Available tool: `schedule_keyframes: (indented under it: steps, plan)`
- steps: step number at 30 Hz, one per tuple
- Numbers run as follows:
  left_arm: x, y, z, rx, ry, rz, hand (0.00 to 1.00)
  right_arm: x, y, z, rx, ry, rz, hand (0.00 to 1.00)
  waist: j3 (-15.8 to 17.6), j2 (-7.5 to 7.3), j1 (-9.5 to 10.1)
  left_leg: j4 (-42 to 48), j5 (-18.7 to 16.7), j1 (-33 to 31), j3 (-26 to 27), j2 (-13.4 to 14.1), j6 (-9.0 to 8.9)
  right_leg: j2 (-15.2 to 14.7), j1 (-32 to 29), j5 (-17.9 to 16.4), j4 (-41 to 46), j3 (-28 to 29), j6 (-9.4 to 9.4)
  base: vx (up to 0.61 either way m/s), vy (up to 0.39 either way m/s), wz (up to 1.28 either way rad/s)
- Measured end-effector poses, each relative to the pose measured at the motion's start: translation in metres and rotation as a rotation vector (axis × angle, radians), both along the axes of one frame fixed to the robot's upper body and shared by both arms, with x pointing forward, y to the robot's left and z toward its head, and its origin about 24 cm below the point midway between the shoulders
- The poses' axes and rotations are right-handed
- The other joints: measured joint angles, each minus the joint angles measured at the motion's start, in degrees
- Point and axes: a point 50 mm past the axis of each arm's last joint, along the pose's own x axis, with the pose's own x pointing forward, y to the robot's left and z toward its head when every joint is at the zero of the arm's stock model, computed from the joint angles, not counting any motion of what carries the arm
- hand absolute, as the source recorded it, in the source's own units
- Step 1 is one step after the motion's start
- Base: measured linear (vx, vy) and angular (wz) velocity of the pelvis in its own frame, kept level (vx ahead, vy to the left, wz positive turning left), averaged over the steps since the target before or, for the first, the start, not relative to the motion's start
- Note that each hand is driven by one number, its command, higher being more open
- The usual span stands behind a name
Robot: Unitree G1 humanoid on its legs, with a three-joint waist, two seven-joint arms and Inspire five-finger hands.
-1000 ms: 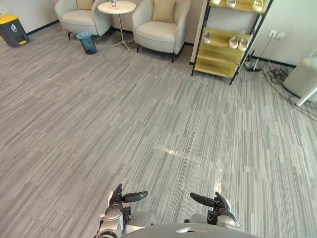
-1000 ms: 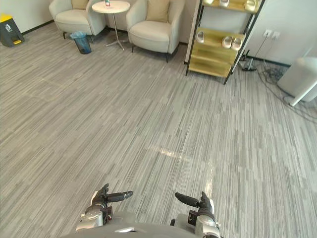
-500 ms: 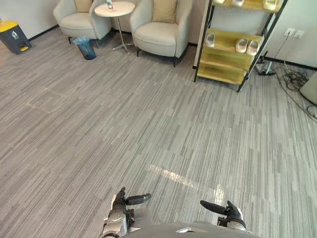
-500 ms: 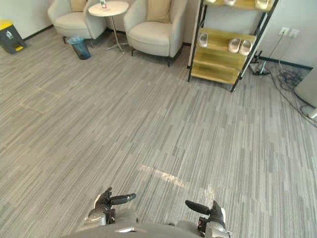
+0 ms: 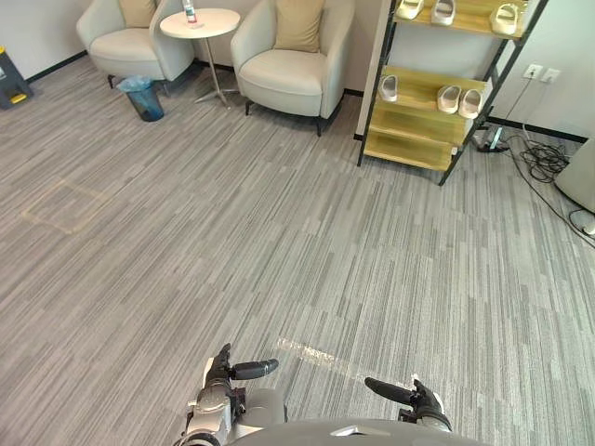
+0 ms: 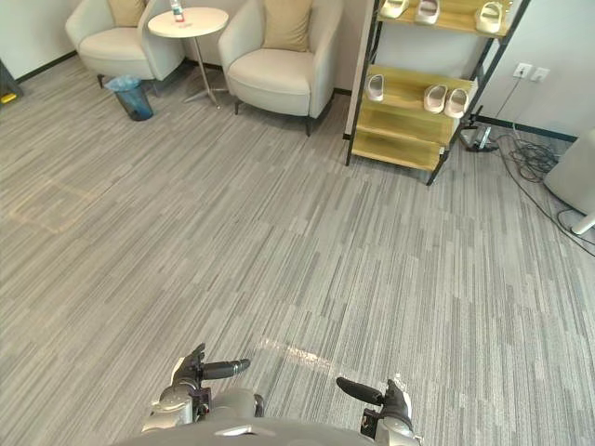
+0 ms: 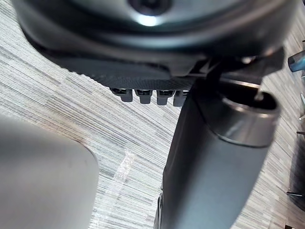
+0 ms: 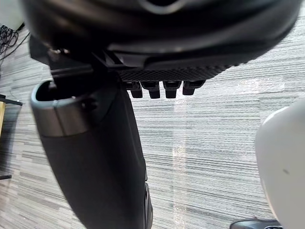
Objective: Pick up cushions and gather them together orderly.
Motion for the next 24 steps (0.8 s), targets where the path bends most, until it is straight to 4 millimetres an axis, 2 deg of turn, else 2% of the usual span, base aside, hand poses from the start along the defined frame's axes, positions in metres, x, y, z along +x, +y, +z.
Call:
schedule_keyframes:
  steps: [1,2,4,5,6,7,8,9,12,14,18,24]
  plan:
    - [-0.001,0.002,0.0,0.005,0.004,0.002,1.0,-0.005,-0.003,-0.001,-0.003,0.008,-0.013,1.0,0.17,-0.04,-0.31,-1.02,-0.26,1.77,-0.17,0.13,0.42,-0.76,-2.87,0.02,7.06,0.17,0.62,0.1,-0.033,0.03]
    - [-0.002,0.003,-0.001,0.008,0.008,0.003,1.0,-0.005,-0.002,0.0,-0.005,0.004,-0.01,1.0,-0.03,-0.34,-0.36,-1.72,-0.55,3.05,-0.32,0.34,0.57,-0.89,-4.19,-2.49,7.79,0.17,-0.53,0.1,-0.044,0.05]
    - [-0.003,0.003,-0.001,0.008,0.011,0.003,1.0,-0.004,-0.002,0.001,-0.008,-0.007,-0.002,1.0,-0.11,-0.29,-0.45,-2.48,-0.64,3.71,-0.68,0.88,0.38,-0.73,-5.91,-4.36,5.74,0.11,-0.63,0.06,-0.074,0.18]
    - [-0.005,0.003,-0.001,0.007,0.016,0.004,1.0,-0.003,-0.002,0.001,-0.01,-0.014,0.01,1.0,-0.25,-0.36,-0.81,-2.46,-0.75,3.53,-2.17,1.14,-0.46,-0.49,-6.6,-4.02,-2.05,0.55,-0.4,0.07,-0.18,0.48]
    - [-0.005,0.006,-0.001,0.011,0.016,0.01,1.0,-0.006,0.0,0.0,-0.006,-0.008,0.008,1.0,-0.77,-1.23,-0.78,-1.91,-1.14,2.96,-3.39,0.31,-1.36,-0.89,-6.21,-2.07,-8.89,0.91,0.8,0.15,-0.257,0.64]
    - [-0.009,0.003,-0.004,-0.004,0.036,0.031,1.0,-0.008,0.0,-0.001,-0.001,0.004,0.003,1.0,-1.98,-0.59,-0.93,-2.01,-1.22,2.74,-4.51,0.77,-1.83,-0.19,-4.96,-2.35,-11.29,0.1,0.9,0.12,-0.182,0.4]
    - [-0.01,0.002,-0.005,-0.007,0.038,0.034,1.0,-0.009,-0.001,-0.001,-0.003,0.006,0.003,1.0,-2.19,-0.39,-0.86,-2.21,-1.14,2.65,-4.64,0.9,-1.96,0.01,-4.92,-2.32,-11.65,-0.01,0.84,0.18,-0.236,0.32]
    - [-0.013,-0.004,-0.007,-0.024,0.05,0.043,1.0,-0.01,-0.006,0.0,-0.015,0.01,0.005,1.0,-2.75,0.65,-0.8,-3.8,-0.5,2.8,-5.06,1.81,-2.95,1.04,-4.27,-2.28,-13.53,-0.33,0.76,0.11,-0.182,0.13]
    - [-0.018,-0.007,-0.008,-0.034,0.061,0.045,1.0,-0.014,-0.012,-0.001,-0.022,0.026,-0.016,1.0,-3.54,2.09,-0.82,-6.36,-0.15,4.35,-5.11,3.38,-3.44,2.94,-2.42,-1.62,-16.47,-0.56,-0.21,0.12,-0.2,0.0]
    - [-0.018,-0.008,-0.009,-0.038,0.064,0.038,1.0,-0.016,-0.01,-0.002,-0.017,0.036,-0.017,1.0,-3.51,1.79,-0.83,-7.96,-0.11,6.25,-5.3,4.21,-3.5,3.99,-0.43,-1.18,-18.43,-0.68,-0.7,0.09,-0.124,-0.04]
    - [-0.02,-0.006,-0.01,-0.033,0.081,0.026,1.0,-0.018,-0.01,-0.003,-0.011,0.051,-0.025,1.0,-3.8,1.57,-0.94,-9.17,-0.02,7.02,-6.47,4.11,-3.64,4.47,1.11,-0.32,-21.21,-0.96,-0.61,0.07,-0.016,0.05]
    - [-0.017,-0.006,-0.009,-0.013,0.085,-0.043,1.0,-0.02,-0.012,-0.005,-0.005,0.063,-0.049,1.0,-3.81,1.73,-1.0,-9.56,0.05,7.86,-7.95,2.39,-3.5,3.21,4.05,2.03,-25.93,-0.82,-0.1,0.05,0.065,0.04]
